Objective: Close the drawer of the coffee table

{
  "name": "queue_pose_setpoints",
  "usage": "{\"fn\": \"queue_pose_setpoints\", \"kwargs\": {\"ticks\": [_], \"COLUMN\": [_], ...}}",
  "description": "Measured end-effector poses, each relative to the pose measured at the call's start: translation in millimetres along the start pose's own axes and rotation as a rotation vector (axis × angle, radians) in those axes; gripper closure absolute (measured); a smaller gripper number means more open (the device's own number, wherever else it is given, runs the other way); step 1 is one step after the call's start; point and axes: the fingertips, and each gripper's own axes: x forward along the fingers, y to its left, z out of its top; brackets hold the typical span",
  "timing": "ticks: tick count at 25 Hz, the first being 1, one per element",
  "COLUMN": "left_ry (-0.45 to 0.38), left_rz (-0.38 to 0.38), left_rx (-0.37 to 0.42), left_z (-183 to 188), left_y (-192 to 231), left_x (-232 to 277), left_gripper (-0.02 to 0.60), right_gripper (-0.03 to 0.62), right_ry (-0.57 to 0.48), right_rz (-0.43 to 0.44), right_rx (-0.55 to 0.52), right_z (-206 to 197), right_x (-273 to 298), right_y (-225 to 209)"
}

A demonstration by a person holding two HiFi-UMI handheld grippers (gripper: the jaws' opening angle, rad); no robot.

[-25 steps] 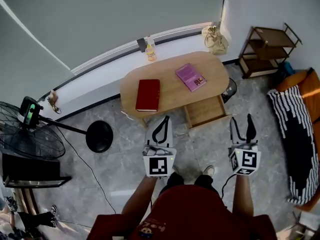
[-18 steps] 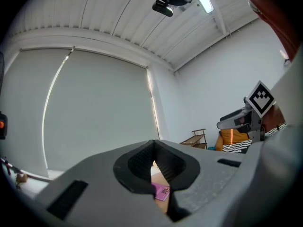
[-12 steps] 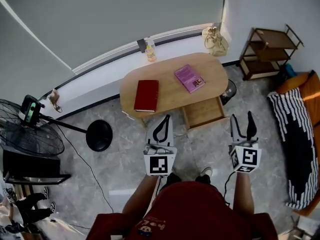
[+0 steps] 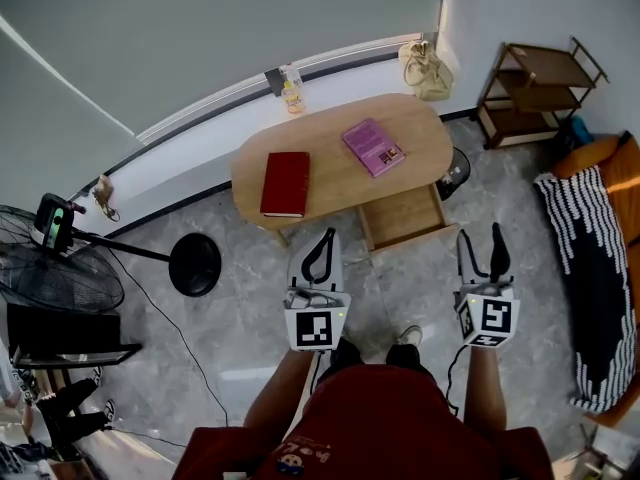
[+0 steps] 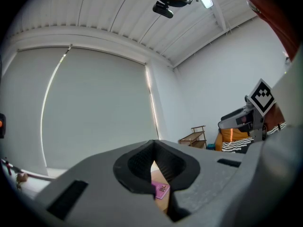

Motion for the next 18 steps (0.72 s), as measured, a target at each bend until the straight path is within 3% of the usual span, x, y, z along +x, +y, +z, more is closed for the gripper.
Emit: {"fn": "queue_pose_setpoints", "kwargs": {"ticks": [5,8,11,14,18], "left_ry": [0.059,0.097,0.157,0.228,0.282], "left_rz": [-0.024,-0.009,-0.004,-0.042,-0.007], "left_rx": [0.04,0.002,-0.01,0.046,-0.092], "left_z": [-23,-45,-77,-119,-184], "left_y": [-9,-13,-14,-16,-27], "left_x": [8,7,6,7,3], "left_gripper": [0.577,0.577,0.577,0.577,0.577], "right_gripper": [0.347,0.344,0.342,0.339,0.339], "right_ry": [0.056,0.099,0.137,0.178,0.248], "right_rz": [0.034,0.065,0.092,0.115,0.134], "right_rx": [0.02,0.035,0.041,0.045,0.062], "right_z": [-31,-57,-86,-122,-189], "right_x": [11,18,28,43,51], "right_y": [6,15,24,34,49]}}
